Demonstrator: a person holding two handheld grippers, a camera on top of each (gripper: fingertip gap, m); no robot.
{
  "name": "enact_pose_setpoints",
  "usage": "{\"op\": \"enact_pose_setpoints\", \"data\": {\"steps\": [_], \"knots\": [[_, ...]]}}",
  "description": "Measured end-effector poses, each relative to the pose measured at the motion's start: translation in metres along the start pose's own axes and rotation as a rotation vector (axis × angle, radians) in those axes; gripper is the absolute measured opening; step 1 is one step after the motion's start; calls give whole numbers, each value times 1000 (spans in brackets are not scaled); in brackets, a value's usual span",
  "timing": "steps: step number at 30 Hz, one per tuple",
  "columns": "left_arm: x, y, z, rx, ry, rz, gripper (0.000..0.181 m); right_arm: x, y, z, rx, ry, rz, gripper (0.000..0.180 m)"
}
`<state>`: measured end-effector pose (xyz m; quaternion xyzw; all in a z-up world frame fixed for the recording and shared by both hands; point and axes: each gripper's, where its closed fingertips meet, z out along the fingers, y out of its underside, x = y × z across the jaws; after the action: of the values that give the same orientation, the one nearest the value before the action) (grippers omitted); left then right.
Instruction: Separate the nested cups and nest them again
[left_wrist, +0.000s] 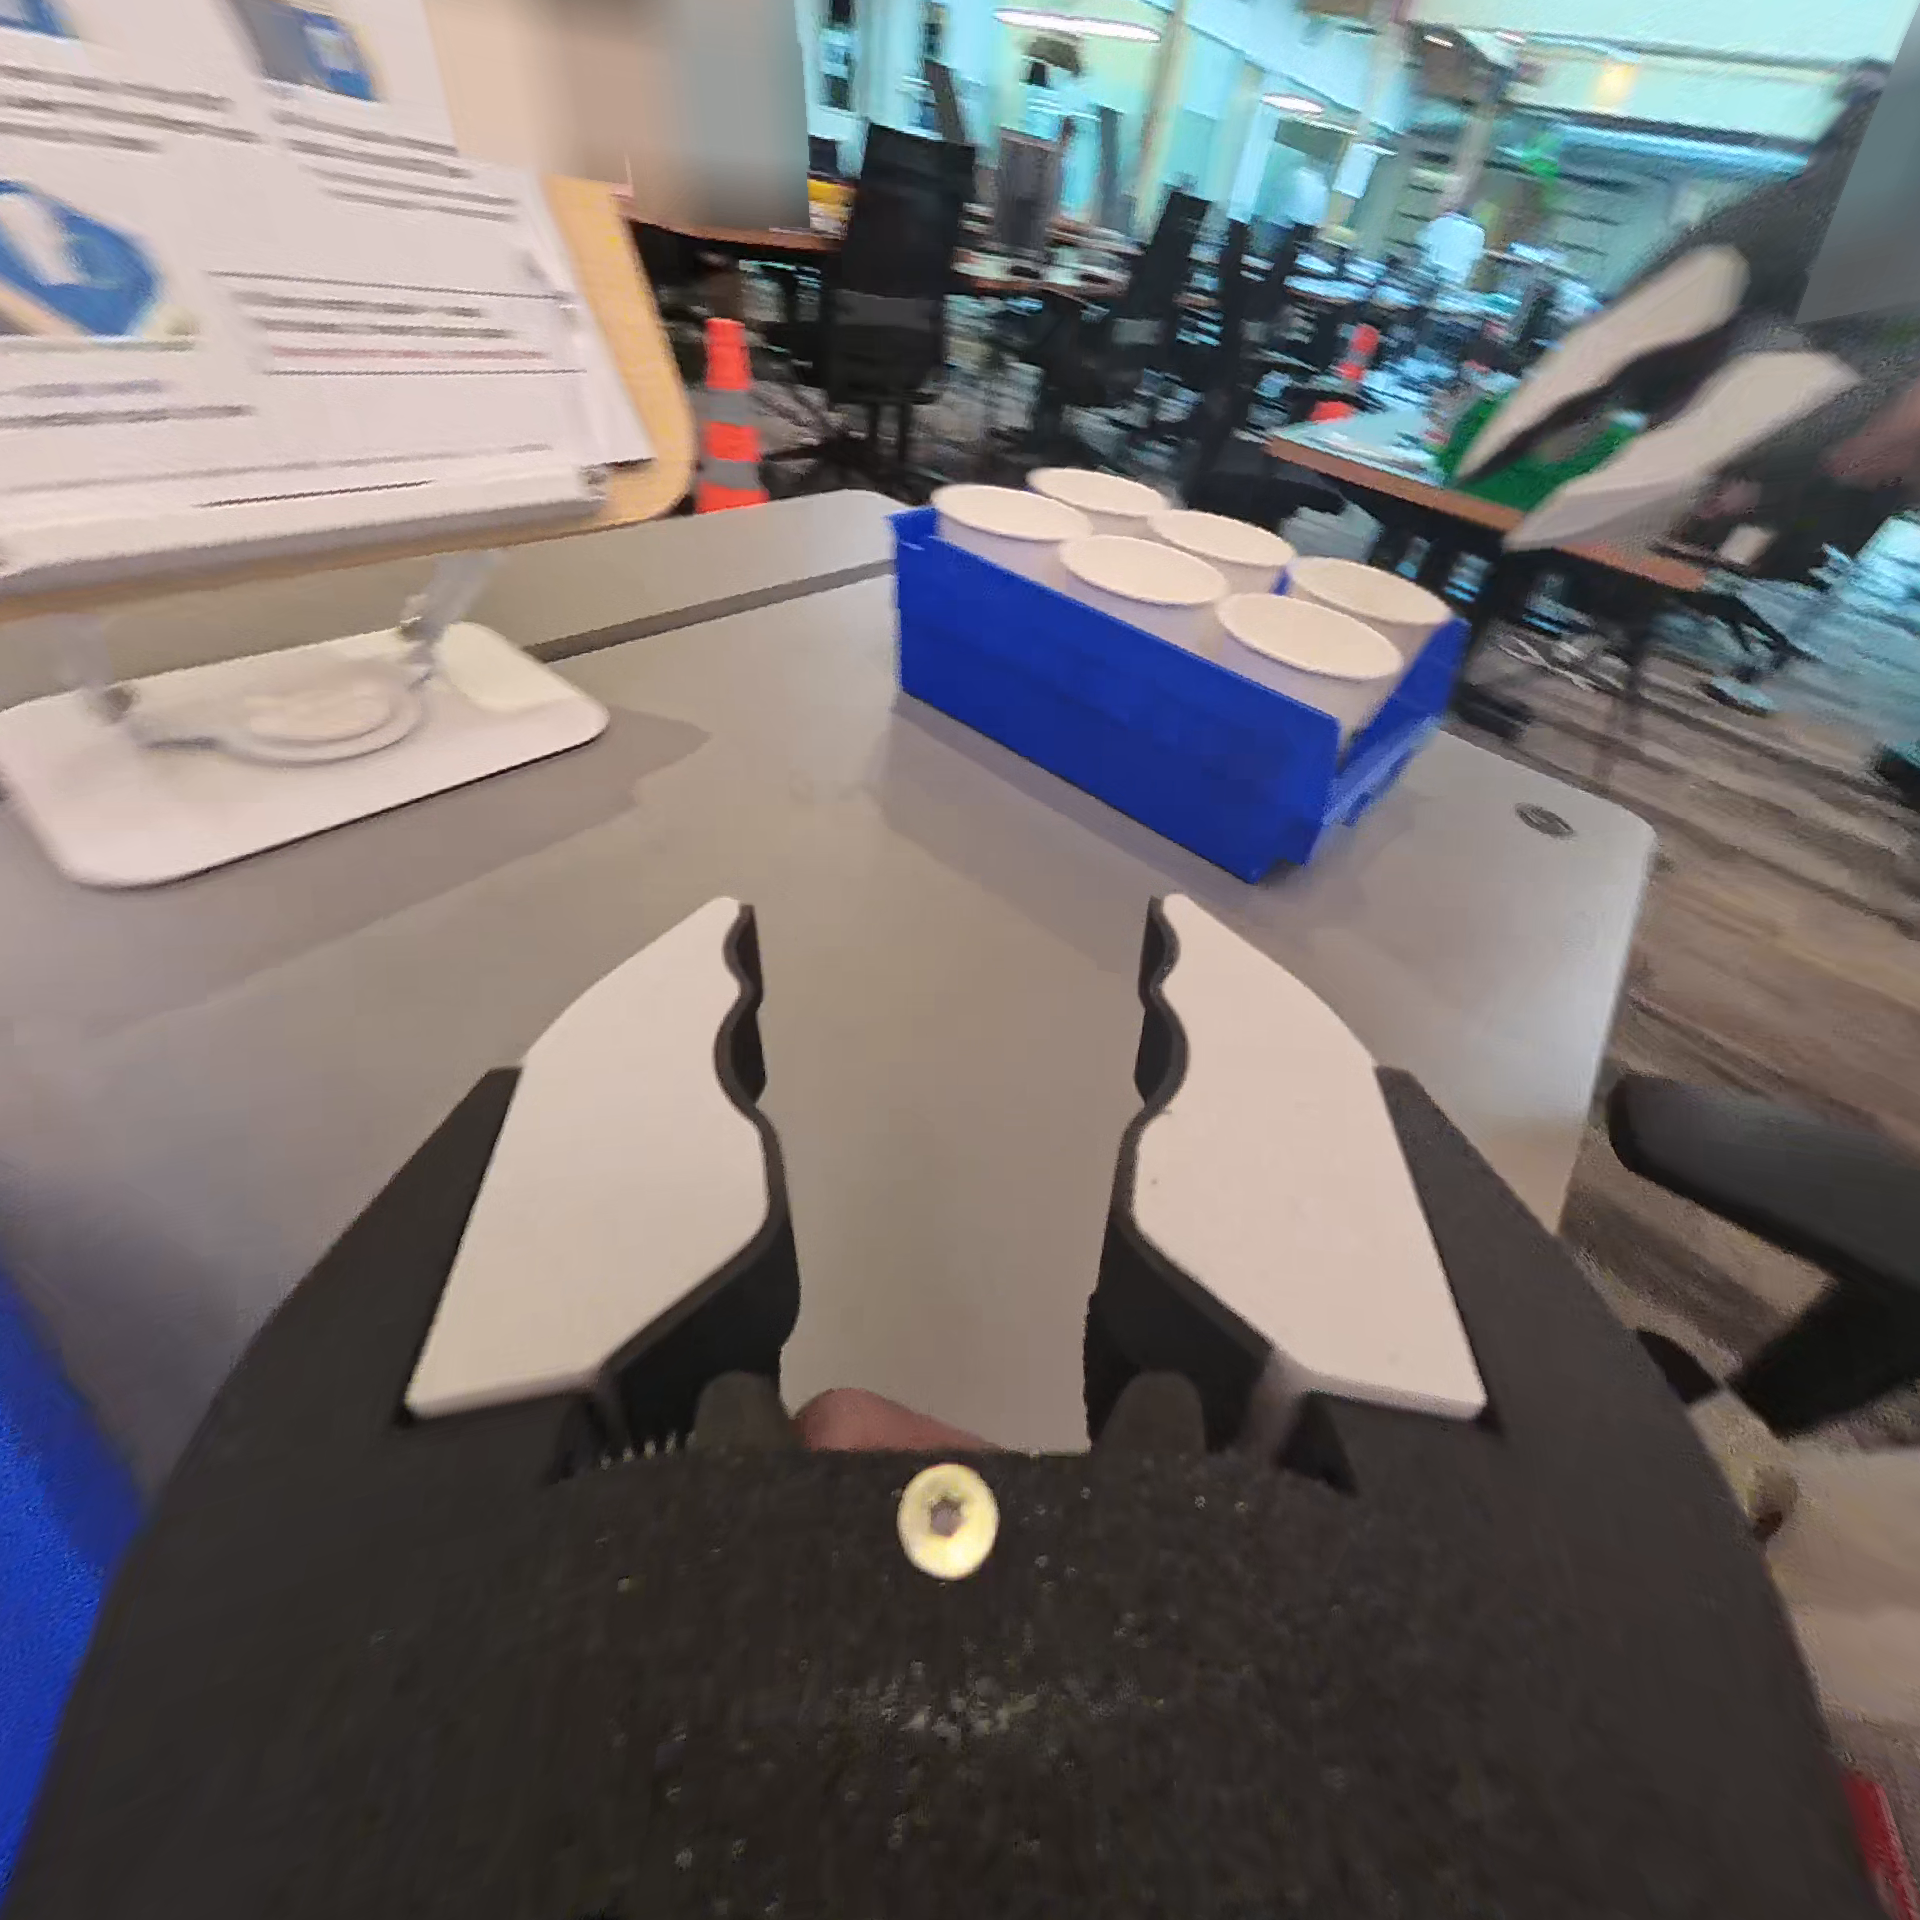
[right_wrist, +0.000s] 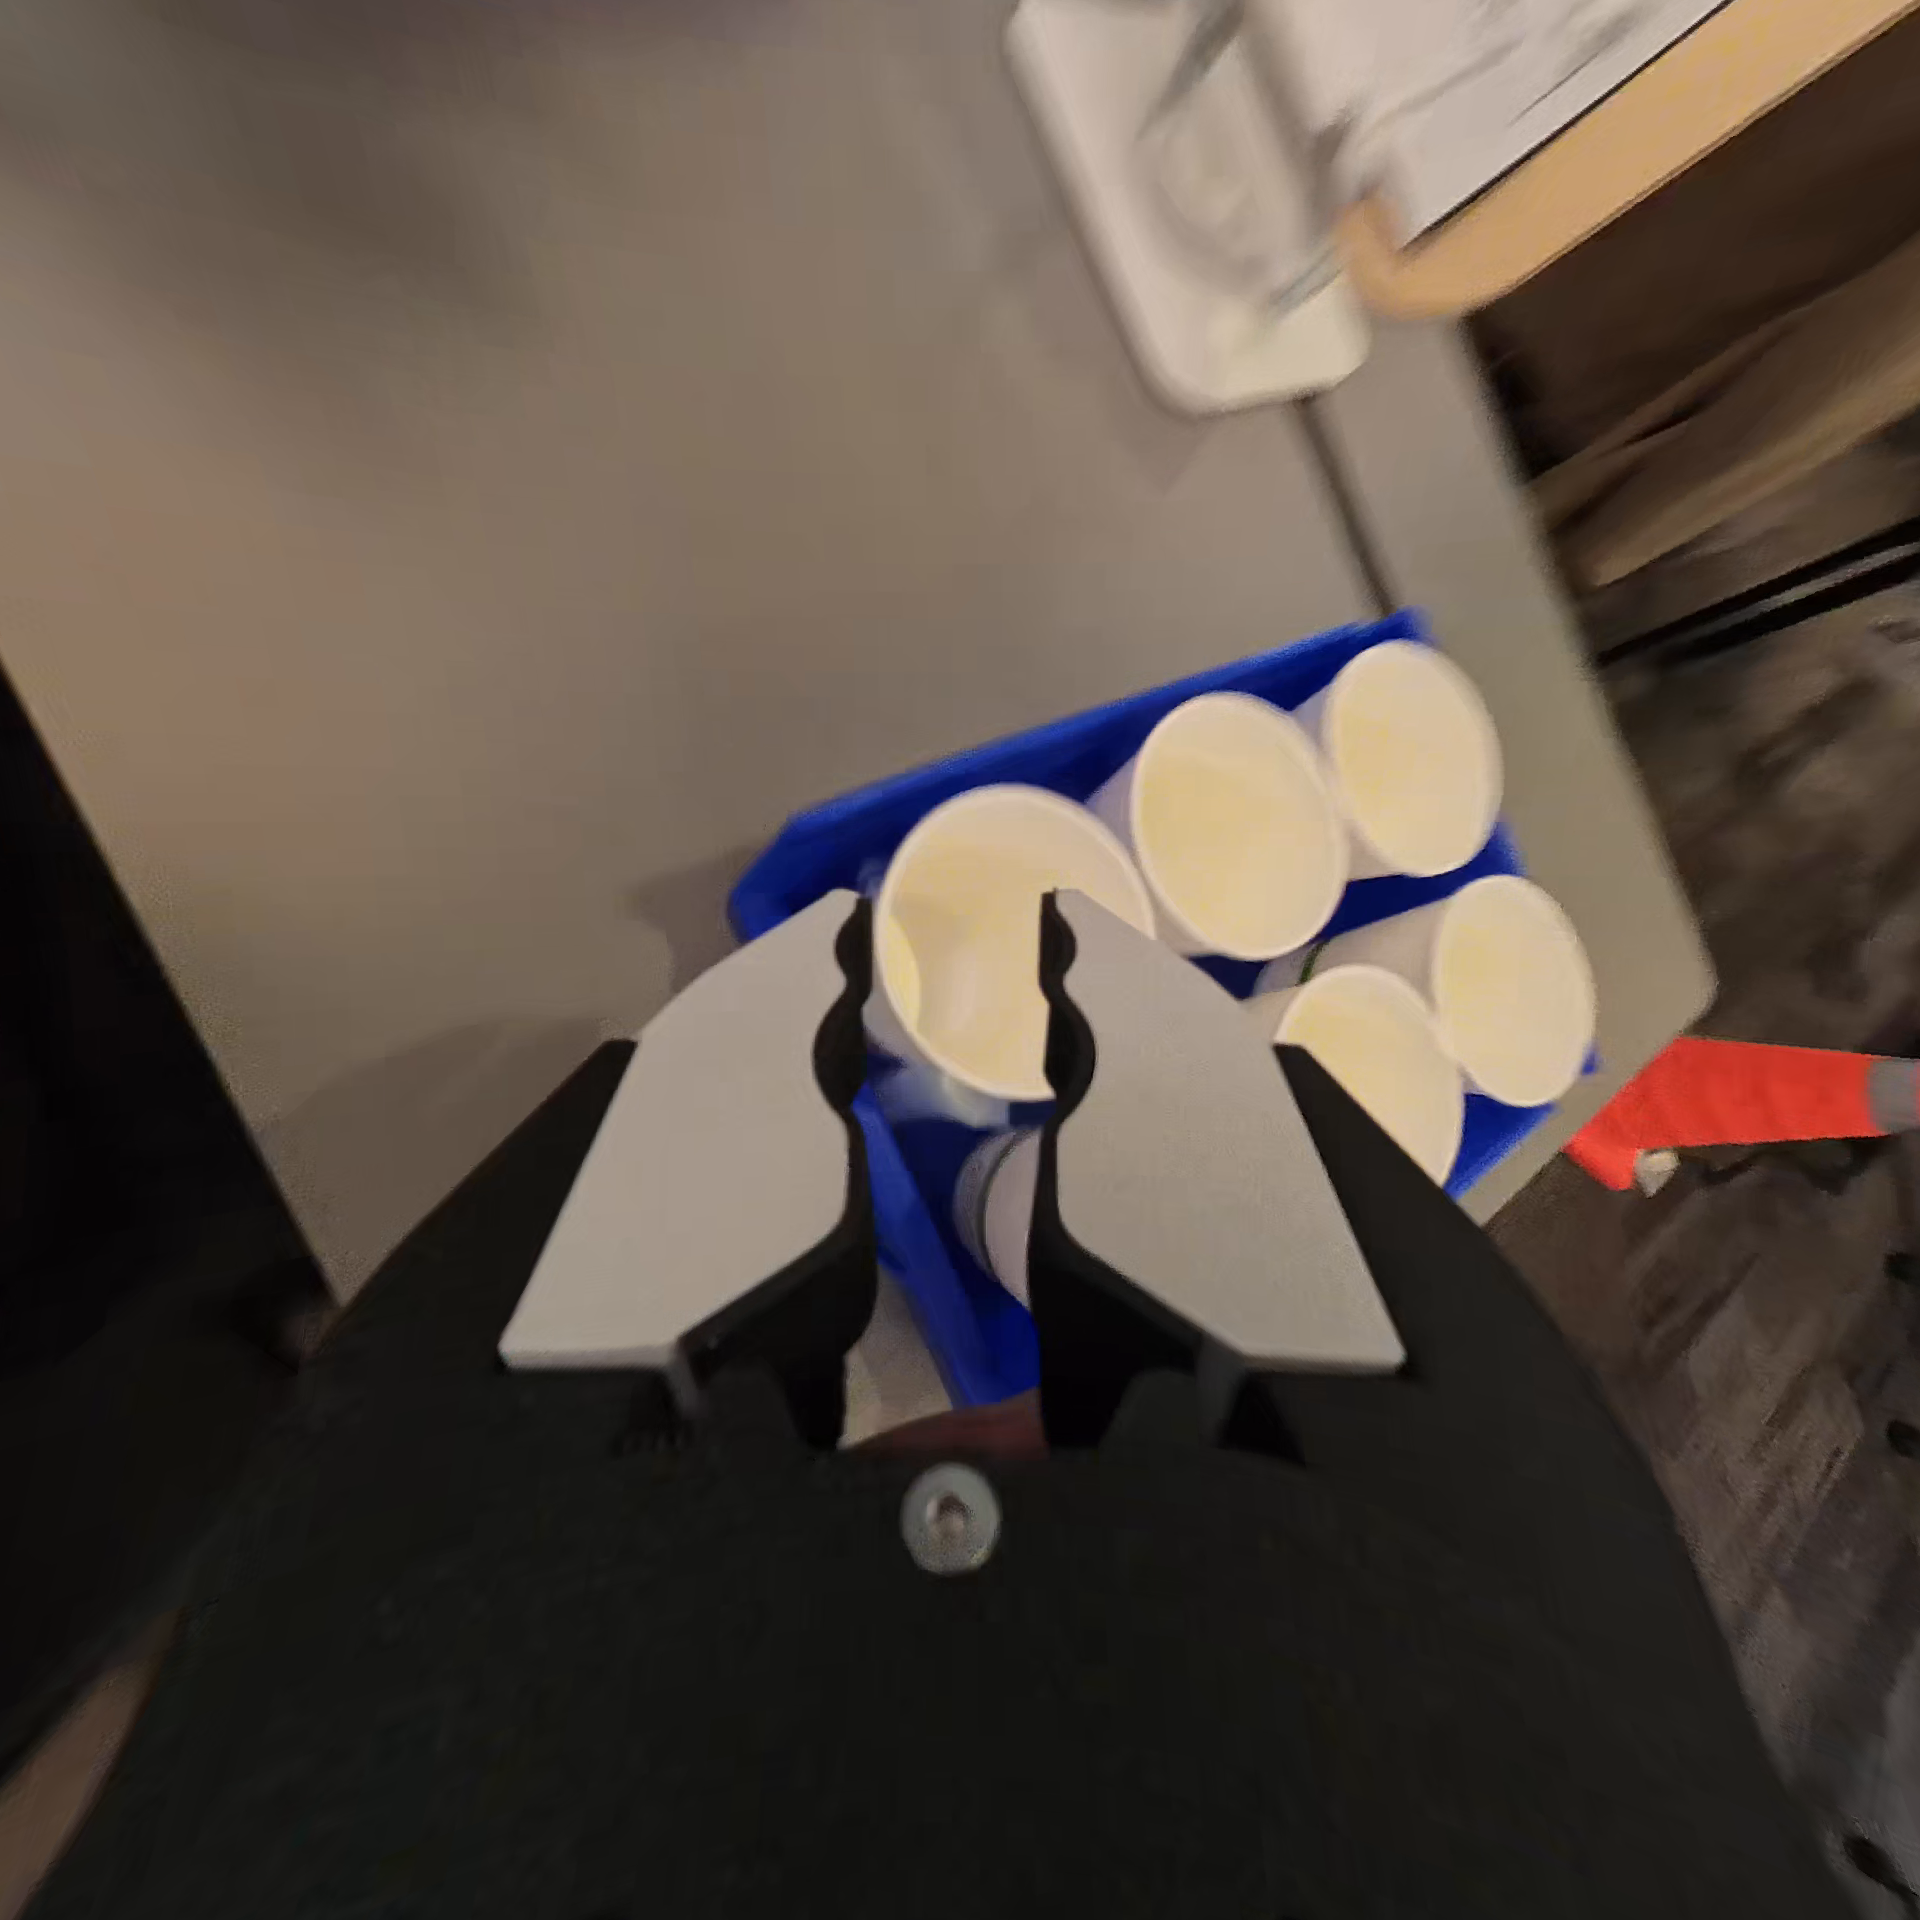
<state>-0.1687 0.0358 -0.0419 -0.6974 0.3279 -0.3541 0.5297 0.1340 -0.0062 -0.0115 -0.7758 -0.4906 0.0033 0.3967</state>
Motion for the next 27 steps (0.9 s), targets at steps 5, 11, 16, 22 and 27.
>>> {"op": "enact_pose_setpoints", "data": {"steps": [5,11,16,22,27], "knots": [[6,31,-51,-10,-303,-110,67,-59,-53,-8,490,228,318,25],[26,79,-81,-23,-470,-294,68,-131,-52,74,580,253,806,31],[44,98,-79,11,-484,-395,68,-153,-57,99,554,188,829,38],[66,106,-55,-34,-402,-370,67,-149,-46,94,546,179,841,37],[113,108,38,-170,-146,-274,60,-106,12,49,506,424,881,36]]}}
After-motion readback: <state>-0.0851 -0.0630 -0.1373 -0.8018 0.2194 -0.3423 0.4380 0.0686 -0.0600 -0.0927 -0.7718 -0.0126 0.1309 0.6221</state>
